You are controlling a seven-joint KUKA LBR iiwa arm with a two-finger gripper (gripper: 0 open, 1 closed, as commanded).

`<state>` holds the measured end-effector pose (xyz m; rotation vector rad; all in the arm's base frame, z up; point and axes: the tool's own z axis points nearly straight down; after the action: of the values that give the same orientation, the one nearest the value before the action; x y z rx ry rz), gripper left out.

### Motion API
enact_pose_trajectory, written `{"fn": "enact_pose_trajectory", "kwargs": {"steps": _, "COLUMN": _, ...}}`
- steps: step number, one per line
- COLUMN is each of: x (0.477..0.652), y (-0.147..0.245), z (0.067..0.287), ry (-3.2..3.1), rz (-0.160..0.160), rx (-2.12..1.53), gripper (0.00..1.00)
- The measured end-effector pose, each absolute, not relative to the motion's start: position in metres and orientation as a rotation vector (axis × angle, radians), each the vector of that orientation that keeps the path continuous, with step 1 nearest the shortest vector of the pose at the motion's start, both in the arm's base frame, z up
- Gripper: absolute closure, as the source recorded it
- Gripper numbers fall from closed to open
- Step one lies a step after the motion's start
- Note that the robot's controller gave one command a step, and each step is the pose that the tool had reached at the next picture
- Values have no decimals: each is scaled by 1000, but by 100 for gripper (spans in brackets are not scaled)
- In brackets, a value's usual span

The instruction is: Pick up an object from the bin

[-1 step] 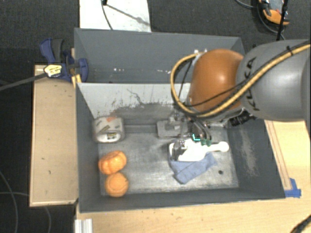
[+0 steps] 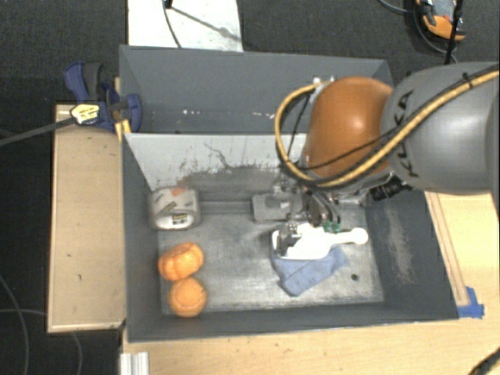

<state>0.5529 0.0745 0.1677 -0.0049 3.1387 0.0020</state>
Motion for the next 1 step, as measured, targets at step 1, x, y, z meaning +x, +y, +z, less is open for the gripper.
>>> {"fn": "enact_pose_trajectory", "kwargs": {"steps": 1, "x": 558, "y": 24, "z": 104, "ry": 3133, "rz": 2, "rx": 35, "gripper": 0}}
